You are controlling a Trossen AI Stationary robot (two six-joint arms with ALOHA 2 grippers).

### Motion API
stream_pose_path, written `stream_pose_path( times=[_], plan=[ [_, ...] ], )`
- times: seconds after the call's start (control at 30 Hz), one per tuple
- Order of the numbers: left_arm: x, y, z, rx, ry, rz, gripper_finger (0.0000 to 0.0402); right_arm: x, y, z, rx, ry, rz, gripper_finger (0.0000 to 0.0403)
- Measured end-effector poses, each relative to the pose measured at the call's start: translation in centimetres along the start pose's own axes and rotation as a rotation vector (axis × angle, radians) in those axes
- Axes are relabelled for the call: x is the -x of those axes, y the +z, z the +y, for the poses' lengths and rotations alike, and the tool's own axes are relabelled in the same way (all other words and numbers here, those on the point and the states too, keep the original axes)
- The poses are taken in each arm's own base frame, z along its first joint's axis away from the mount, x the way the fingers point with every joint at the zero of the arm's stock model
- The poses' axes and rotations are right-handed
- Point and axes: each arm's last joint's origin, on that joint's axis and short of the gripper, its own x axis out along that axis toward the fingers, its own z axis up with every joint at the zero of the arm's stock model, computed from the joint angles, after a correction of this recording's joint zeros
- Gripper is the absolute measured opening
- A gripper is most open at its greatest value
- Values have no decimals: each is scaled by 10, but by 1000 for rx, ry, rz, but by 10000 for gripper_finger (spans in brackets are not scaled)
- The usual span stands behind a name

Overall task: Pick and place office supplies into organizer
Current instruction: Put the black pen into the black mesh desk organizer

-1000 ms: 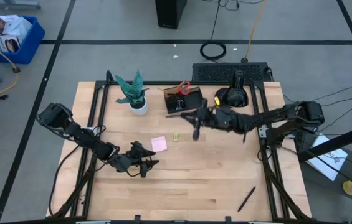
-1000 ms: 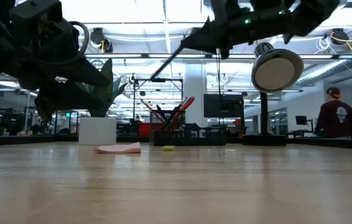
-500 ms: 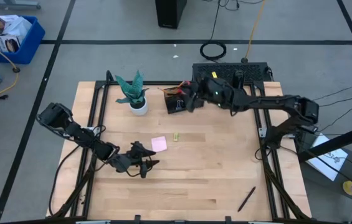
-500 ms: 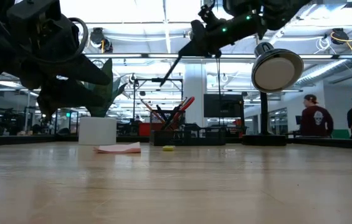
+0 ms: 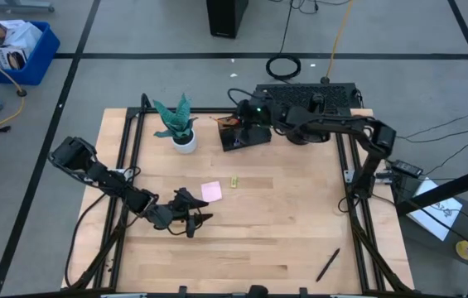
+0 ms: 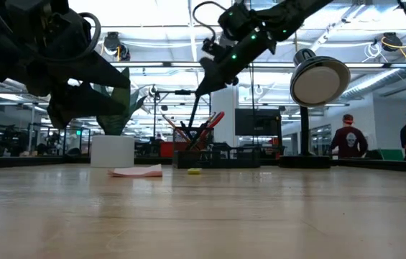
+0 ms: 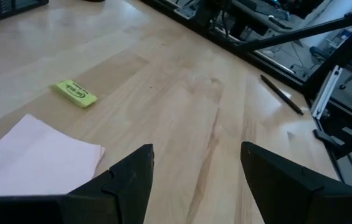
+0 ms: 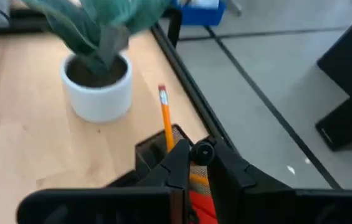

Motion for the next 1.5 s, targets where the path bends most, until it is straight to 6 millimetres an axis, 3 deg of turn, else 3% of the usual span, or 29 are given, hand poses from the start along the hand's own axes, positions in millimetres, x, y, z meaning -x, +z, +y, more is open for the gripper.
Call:
stream_pose_path(
  times=[0.17,0.53,0.77,0.93,1.23,1.5],
  plan=[
    [0,0,0,-3,-2,-2,246,-14,4,-6,6,-1,61,32],
    [0,1,-1,-11,-6,-4,246,-48,-28,-31,-90,75,141,36],
    [0,1,-1,-9,-9,-5,246,-54,-33,-34,-69,73,155,46],
    [0,1,-1,-1,-9,-4,246,-46,-21,-24,3,80,99,74],
    [0,0,0,2,-5,0,246,-22,4,-5,117,18,20,163],
    [0,0,0,2,-3,1,246,-4,0,42,83,168,170,191]
  ],
)
